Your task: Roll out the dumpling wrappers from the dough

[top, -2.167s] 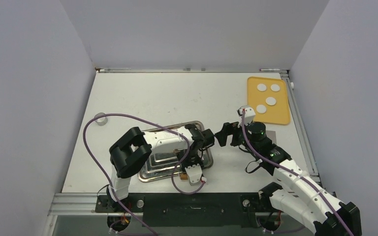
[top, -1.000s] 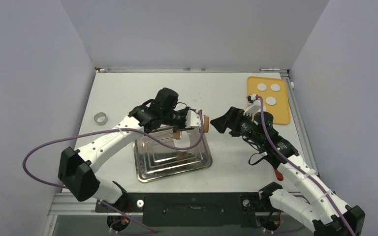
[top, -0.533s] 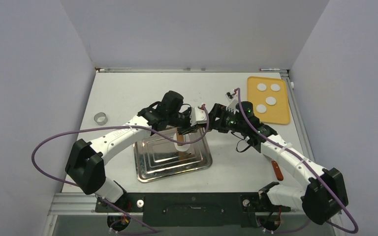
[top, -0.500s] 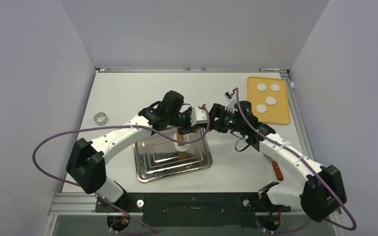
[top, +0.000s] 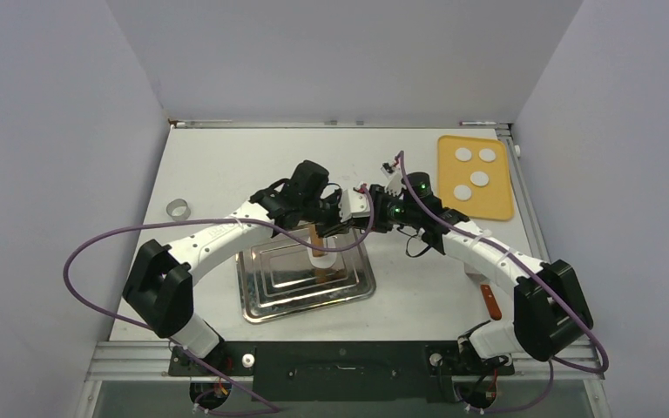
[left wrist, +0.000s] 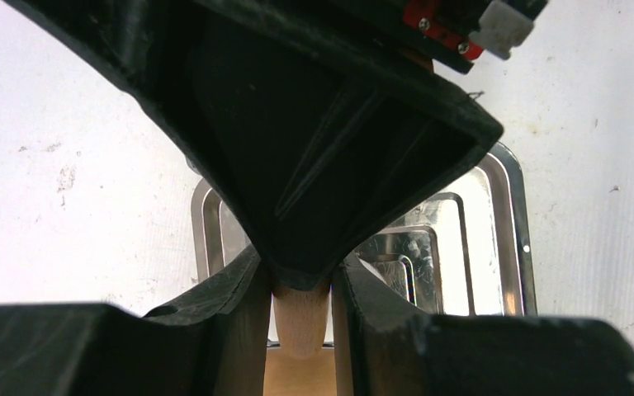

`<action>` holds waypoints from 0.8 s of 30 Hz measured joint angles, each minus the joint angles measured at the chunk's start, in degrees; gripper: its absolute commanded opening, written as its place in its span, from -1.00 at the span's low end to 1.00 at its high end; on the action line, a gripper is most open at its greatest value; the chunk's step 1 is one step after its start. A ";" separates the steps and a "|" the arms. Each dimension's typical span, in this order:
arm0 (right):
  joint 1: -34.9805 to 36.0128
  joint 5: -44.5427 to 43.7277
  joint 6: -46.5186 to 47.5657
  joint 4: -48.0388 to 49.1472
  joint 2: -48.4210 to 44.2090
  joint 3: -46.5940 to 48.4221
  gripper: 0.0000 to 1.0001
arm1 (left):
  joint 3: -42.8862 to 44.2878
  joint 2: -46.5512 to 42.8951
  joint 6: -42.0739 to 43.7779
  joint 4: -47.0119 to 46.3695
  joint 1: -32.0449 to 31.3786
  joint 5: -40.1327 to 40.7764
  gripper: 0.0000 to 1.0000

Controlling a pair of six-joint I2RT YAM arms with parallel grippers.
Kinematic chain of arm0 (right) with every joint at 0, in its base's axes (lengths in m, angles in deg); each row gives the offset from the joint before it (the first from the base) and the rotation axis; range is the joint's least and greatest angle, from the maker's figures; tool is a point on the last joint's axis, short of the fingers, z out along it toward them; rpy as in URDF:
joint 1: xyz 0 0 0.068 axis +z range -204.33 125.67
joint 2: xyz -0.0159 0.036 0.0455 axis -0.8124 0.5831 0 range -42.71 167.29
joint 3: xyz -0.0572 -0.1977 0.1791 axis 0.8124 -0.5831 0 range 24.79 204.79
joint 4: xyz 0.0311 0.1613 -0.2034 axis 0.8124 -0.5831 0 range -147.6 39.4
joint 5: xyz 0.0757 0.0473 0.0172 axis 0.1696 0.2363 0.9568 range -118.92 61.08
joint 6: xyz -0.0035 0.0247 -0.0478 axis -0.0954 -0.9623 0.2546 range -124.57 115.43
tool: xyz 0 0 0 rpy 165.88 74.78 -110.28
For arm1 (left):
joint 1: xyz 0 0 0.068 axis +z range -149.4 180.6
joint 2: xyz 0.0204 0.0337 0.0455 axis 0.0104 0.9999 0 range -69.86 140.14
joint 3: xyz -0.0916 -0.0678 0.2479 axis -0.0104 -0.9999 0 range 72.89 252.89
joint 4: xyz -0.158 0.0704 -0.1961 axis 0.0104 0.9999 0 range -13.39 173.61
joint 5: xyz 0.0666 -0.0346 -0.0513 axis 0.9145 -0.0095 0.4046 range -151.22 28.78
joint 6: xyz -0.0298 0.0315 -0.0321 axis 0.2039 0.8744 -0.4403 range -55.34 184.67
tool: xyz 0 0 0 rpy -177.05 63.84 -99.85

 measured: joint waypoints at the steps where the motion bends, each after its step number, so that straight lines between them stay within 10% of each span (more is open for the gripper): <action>1: -0.02 0.31 -0.46 0.26 0.44 0.11 -0.83 | 0.00 0.11 0.04 0.07 0.00 0.31 -1.00; 2: -0.04 0.55 -0.22 0.42 0.79 0.20 -0.83 | 0.00 0.20 0.13 0.07 0.00 0.48 -1.00; 5: -0.04 0.79 0.33 0.28 1.18 0.70 -0.83 | 0.00 0.24 0.17 0.11 0.04 0.70 0.06; 7: -0.02 0.76 1.40 -0.57 1.18 1.33 -0.83 | 0.00 0.24 0.20 -0.48 0.20 0.44 0.30; 24: 2.34 -18.43 32.48 -23.56 -1.79 17.62 -0.83 | 2.84 -4.68 0.83 13.27 21.27 0.15 0.67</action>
